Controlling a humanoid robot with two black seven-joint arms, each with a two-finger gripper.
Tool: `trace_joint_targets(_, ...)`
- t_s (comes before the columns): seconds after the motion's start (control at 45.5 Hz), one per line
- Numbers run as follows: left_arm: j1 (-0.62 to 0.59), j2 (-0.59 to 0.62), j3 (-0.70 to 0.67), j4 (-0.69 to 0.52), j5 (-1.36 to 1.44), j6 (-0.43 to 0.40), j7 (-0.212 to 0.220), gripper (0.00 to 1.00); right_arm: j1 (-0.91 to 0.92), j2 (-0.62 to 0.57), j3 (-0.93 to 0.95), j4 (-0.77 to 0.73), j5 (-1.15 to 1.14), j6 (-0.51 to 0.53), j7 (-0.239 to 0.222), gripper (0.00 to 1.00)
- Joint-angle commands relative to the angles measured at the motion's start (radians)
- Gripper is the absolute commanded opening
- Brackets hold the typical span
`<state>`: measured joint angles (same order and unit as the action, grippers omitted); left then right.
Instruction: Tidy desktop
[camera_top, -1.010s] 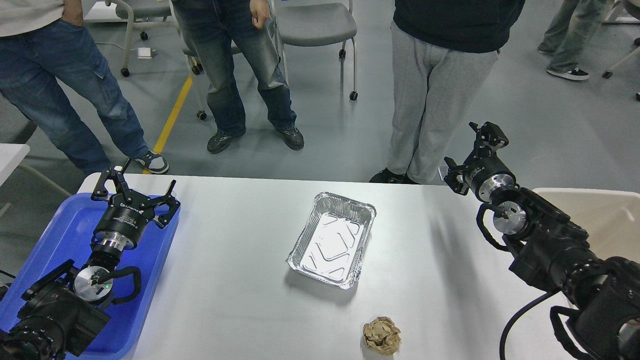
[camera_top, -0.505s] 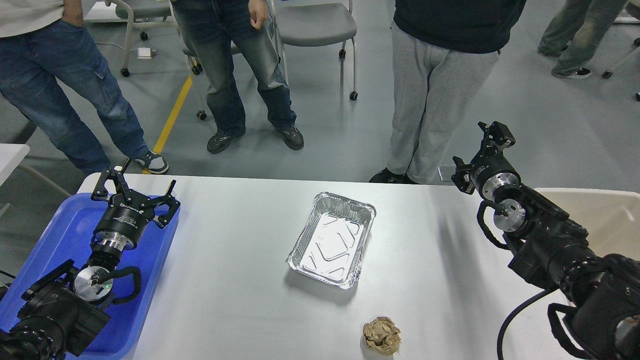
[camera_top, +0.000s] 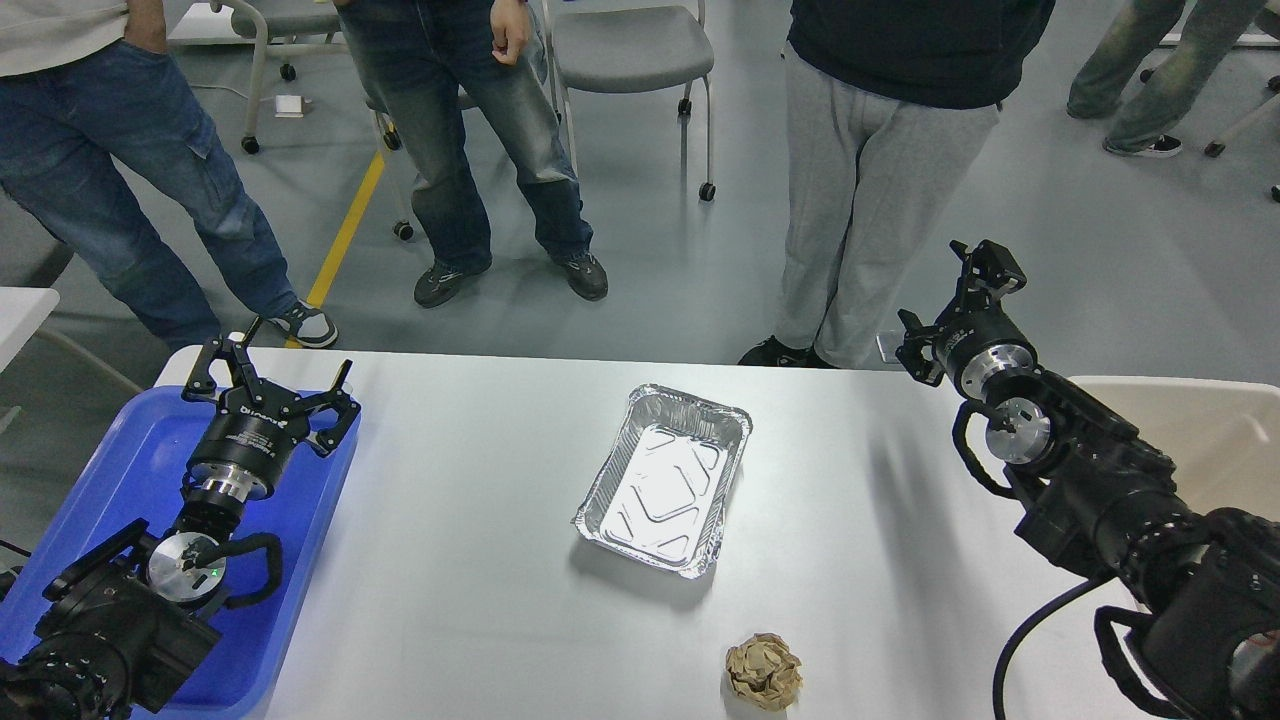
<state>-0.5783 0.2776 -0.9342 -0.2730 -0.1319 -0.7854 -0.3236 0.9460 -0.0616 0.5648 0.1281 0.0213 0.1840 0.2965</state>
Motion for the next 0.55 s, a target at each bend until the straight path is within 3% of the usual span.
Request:
trace_joint_targets(0.0, 0.0, 0.0, 0.0, 0.0, 0.0, 0.0, 0.0, 1.0, 0.004, 0.019, 0.001, 0.021, 0.002, 0.034, 0.0, 1.0)
trace_joint_targets(0.527, 0.0, 0.0, 0.0, 0.0, 0.0, 0.0, 0.0, 1.0, 0.02, 0.046, -0.013, 0.019, 0.002, 0.034, 0.001, 1.0)
